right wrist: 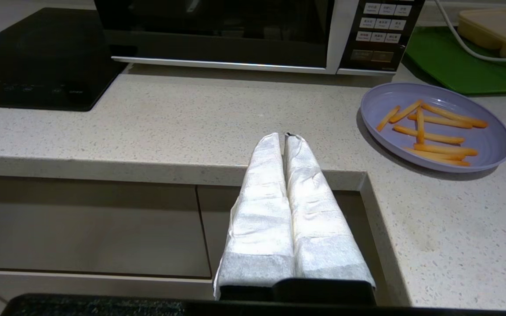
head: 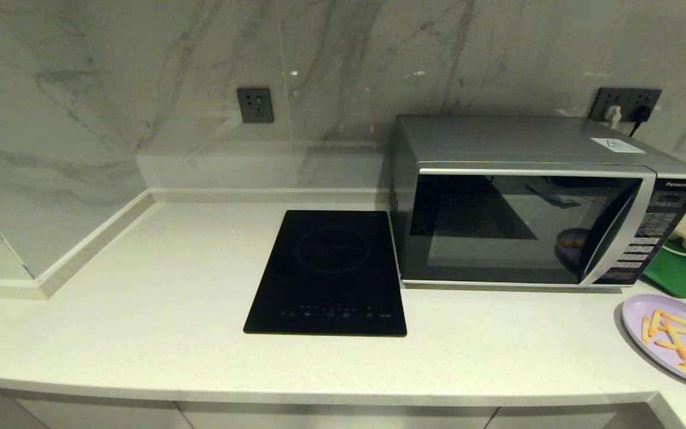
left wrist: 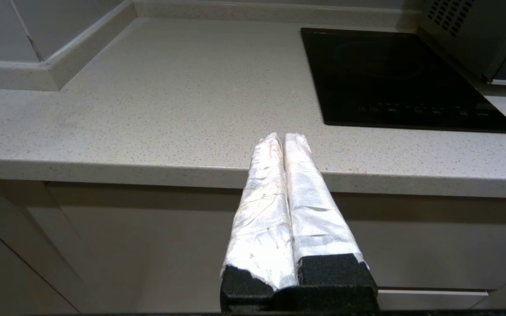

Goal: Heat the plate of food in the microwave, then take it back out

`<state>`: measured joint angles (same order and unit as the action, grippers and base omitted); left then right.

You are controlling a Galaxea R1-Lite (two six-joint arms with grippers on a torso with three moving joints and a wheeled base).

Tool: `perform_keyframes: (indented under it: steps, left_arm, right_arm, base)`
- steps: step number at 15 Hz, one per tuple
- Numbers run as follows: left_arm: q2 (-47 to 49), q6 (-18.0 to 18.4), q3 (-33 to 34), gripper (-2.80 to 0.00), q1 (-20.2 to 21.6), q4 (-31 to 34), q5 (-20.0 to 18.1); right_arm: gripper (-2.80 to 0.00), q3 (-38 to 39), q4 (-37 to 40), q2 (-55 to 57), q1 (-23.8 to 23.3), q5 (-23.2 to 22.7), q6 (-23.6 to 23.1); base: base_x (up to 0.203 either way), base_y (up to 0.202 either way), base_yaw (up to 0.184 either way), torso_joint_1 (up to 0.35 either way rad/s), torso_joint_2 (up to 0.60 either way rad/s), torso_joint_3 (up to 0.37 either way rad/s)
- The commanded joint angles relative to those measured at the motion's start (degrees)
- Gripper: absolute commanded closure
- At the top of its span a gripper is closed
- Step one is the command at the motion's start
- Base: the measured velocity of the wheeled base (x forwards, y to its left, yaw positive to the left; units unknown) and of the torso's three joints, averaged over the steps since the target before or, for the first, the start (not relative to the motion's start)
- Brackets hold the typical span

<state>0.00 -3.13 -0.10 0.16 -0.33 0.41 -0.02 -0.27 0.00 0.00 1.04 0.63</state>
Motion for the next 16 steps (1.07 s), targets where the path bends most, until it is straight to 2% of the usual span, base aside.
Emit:
perform_keyframes:
  steps: [1, 16]
  left_arm:
    - [0.0, 0.0, 0.0, 0.00, 0.0, 0.0, 0.0]
    - [0.0, 0.0, 0.0, 0.00, 0.0, 0.0, 0.0]
  right_arm:
    - [0.00, 0.0, 0.0, 0.1, 0.0, 0.1, 0.0]
    - [0.00, -0.1, 0.1, 0.1, 0.0, 0.3, 0.2]
  base:
    - [0.000, 0.000, 0.000, 0.000, 0.00, 0.000]
    - [0.000, 0.000, 0.000, 0.000, 0.00, 0.000]
